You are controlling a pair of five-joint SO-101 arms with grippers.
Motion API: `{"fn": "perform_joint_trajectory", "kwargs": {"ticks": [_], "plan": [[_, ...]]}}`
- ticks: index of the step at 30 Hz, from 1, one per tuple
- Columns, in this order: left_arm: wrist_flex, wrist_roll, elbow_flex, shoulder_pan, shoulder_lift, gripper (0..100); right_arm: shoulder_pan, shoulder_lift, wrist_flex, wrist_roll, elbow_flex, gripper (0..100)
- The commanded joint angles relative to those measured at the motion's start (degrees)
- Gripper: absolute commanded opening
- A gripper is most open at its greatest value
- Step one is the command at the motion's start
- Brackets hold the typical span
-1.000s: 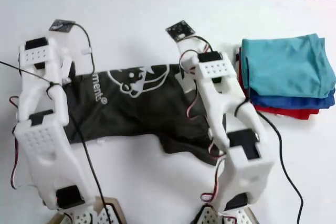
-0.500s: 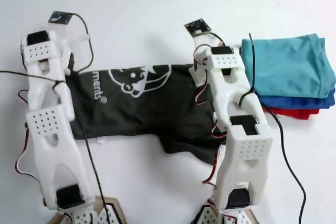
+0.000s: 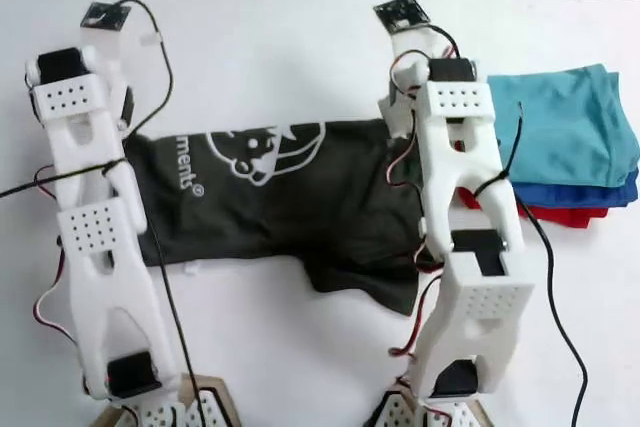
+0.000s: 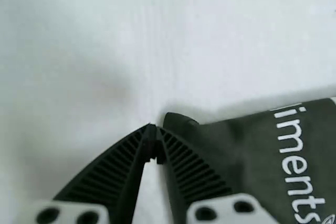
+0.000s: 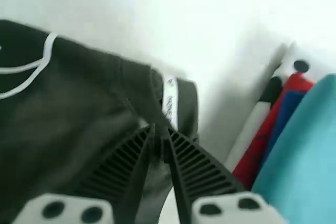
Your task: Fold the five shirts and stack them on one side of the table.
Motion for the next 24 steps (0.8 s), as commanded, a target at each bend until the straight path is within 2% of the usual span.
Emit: {"fn": "perform_joint_trajectory", "kwargs": {"ticks": [1,7,18,24], "plan": [[1.2,0.4,-2.3,-0.4,-1.2,3,-1.7,-6.3,5.4,-0.2,-2.3,1.9],[1.2,0.5,6.0,-1.1,-9.7,3,-2.1,-12.4,11.3,-0.1,-2.2,2.0],[0.8,0.4,43.5,-0.3,-38.2,3,-7.6,-20.5,20.4,-0.2,-2.1,2.0],[-5.5,0.3,62.4,-0.3,-49.6,3,-13.7,-26.8,17.9,-0.4,10.8,2.0]]}}
